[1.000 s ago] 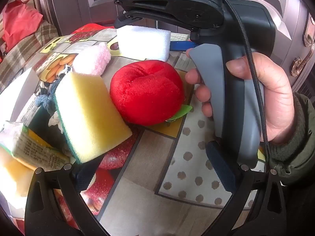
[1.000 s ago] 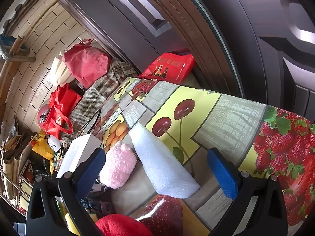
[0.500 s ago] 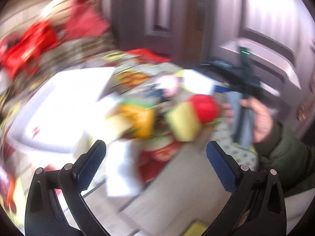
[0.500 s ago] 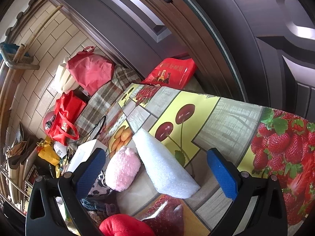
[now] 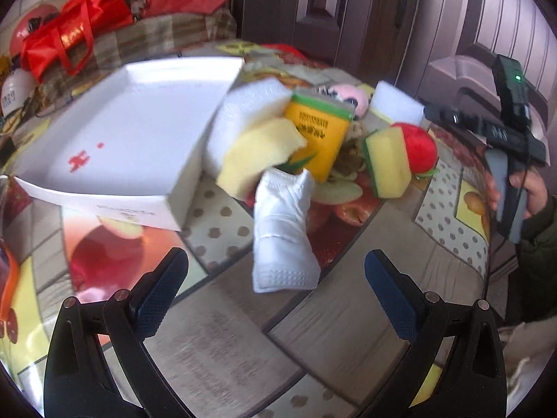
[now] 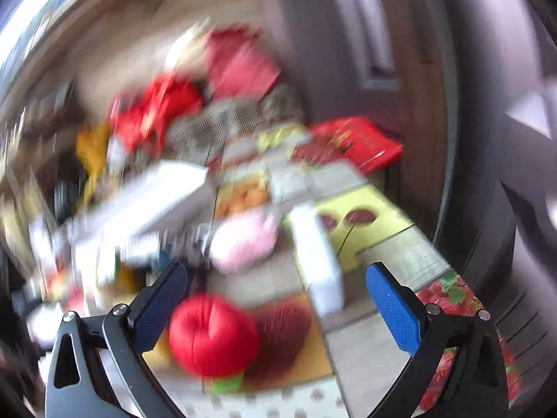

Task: Organize soft objects
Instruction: 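Grasp the white sock with the left tool while the right tool grasps the red plush apple, then carry the sock into the white tray and open the left tool while the right tool drops the apple there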

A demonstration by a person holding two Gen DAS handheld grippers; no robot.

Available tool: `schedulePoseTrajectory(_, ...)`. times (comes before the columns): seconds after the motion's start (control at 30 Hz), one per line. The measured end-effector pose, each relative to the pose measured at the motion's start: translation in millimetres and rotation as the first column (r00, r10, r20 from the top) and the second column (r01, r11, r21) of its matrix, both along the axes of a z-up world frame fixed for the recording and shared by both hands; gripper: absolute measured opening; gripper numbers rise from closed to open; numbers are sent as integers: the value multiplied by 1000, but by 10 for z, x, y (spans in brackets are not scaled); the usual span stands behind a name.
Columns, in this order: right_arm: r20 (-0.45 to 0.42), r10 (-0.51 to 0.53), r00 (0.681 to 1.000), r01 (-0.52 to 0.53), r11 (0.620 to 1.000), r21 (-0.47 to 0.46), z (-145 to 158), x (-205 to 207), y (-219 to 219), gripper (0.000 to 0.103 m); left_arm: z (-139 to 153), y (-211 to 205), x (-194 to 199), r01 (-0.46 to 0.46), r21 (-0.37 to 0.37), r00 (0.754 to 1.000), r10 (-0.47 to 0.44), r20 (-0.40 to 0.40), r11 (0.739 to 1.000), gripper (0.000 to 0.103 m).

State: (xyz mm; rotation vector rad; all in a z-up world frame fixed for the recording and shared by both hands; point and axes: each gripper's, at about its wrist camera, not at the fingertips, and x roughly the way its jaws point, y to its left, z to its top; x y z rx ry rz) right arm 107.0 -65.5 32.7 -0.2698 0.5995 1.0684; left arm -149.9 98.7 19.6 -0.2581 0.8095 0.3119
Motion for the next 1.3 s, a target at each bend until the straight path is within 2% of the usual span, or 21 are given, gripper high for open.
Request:
schedulePoseTrajectory(0.17,-17,61,998,-62,996,-69,-188,-103,190,103,-45,12,165,18,-17,999,-19,-38,1000,79)
schedulePoseTrajectory(0.33,-8,92,996,-92,985,-145,-249,-166,363,101,-98,18,312,18,1,996,-18,-87,1000,79)
schedulePoseTrajectory(0.37,-9,101,995,-101,981,-164,-266,-172,396,97,-116,24,339,14,8,995,-14,-98,1000,78)
schedulePoseTrajectory(0.43,-21,119,993,-121,973,-195,-327,-191,413,85,-129,17,364,7,56,994,-1,-106,998,70)
schedulePoseTrajectory(0.47,-39,124,991,-130,970,-205,-358,-187,429,64,-118,11,368,10,54,995,-5,-95,998,54)
schedulePoseTrajectory(0.5,-50,119,992,-127,972,-195,-361,-175,414,64,-107,16,360,12,47,996,-8,-84,999,33)
schedulePoseTrajectory(0.67,-71,51,996,-58,993,-102,-277,-86,193,61,-65,26,182,2,36,1000,-1,-27,999,33)
schedulePoseTrajectory(0.7,-71,39,997,-44,997,-70,-230,-85,137,61,-3,20,76,0,44,1000,0,20,999,33)
schedulePoseTrajectory(0.8,-72,11,997,-6,998,68,41,-99,-86,61,183,-5,-239,-57,127,988,37,150,990,33)
schedulePoseTrajectory(0.9,-36,17,999,-8,972,235,385,-241,-265,61,327,69,-525,-179,207,956,121,265,962,33)
schedulePoseTrajectory(0.93,-19,10,1000,-5,957,289,471,-298,-307,62,345,123,-608,-247,231,940,174,292,941,33)
schedulePoseTrajectory(1.03,71,-46,996,13,912,409,582,-491,-349,62,321,314,-768,-389,248,899,306,314,887,33)
schedulePoseTrajectory(1.13,131,-96,987,31,903,429,514,-576,-270,62,295,466,-896,-451,194,865,373,336,871,33)
schedulePoseTrajectory(1.2,143,-99,985,32,912,410,413,-600,-187,62,296,473,-965,-482,221,850,391,353,848,33)
schedulePoseTrajectory(1.3,139,-83,987,27,930,367,238,-625,-38,62,301,489,-971,-507,239,837,406,368,828,33)
